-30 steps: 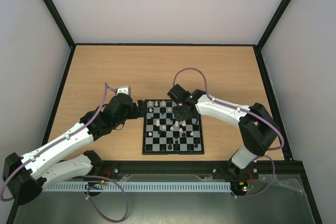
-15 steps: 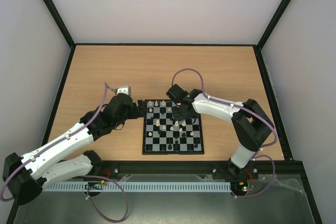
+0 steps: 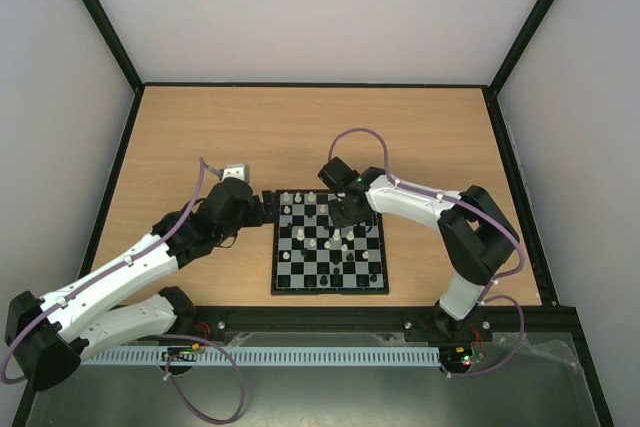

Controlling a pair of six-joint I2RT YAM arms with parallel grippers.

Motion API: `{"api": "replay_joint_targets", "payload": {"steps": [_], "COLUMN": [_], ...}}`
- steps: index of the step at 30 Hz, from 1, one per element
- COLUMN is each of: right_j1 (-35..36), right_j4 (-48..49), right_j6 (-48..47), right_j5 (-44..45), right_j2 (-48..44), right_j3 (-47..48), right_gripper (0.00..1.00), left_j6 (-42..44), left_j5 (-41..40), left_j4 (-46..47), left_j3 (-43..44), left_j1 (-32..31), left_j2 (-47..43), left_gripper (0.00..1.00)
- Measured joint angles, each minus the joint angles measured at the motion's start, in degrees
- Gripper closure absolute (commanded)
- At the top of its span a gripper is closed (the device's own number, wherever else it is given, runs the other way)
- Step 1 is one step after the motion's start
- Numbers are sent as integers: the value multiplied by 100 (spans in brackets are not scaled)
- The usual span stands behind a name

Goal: Set up the chess pieces on the board
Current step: Pick up the chess piece from the chessboard, then place the chess piece on the chessboard.

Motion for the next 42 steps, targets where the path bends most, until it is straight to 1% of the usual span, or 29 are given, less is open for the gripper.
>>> {"api": "replay_joint_targets", "payload": {"steps": [4,12,19,25,27,30,33,37,42], "right_j1": [-7,-11,-11,59,179,570,997,1434,1600], "right_j4": [0,-118,-531,-1056,-1252,-1589,-1714,-1792,-1757], "right_j6": [-15,-13,37,269,411,732,1001,1443,1829], "right_j5": [-2,20,87,70,70,48,42,33,28], "right_j2": [42,-153,-1075,-1878,-2166,-2555,-2728,-2857,-2865], "right_j3": [44,170,352,232,107,-31,-142,-592,-1198], "right_gripper": [93,94,94,94,94,94,94,94,94], "left_j6": [0,-2,0,26,46,81,107,136,146], "left_j5": [0,0,4,28,44,90,138,184,249], "left_j4": [0,-4,-2,2,9,39,63,114,125], "left_j3": [0,0,0,0,-2,-11,-13,-42,-101], "left_j1": [0,0,0,0,0,0,0,0,0], "left_j2": [0,-52,-92,-94,-94,-94,-94,-94,-94], "left_gripper": [1,1,1,1,1,1,1,1,1]}}
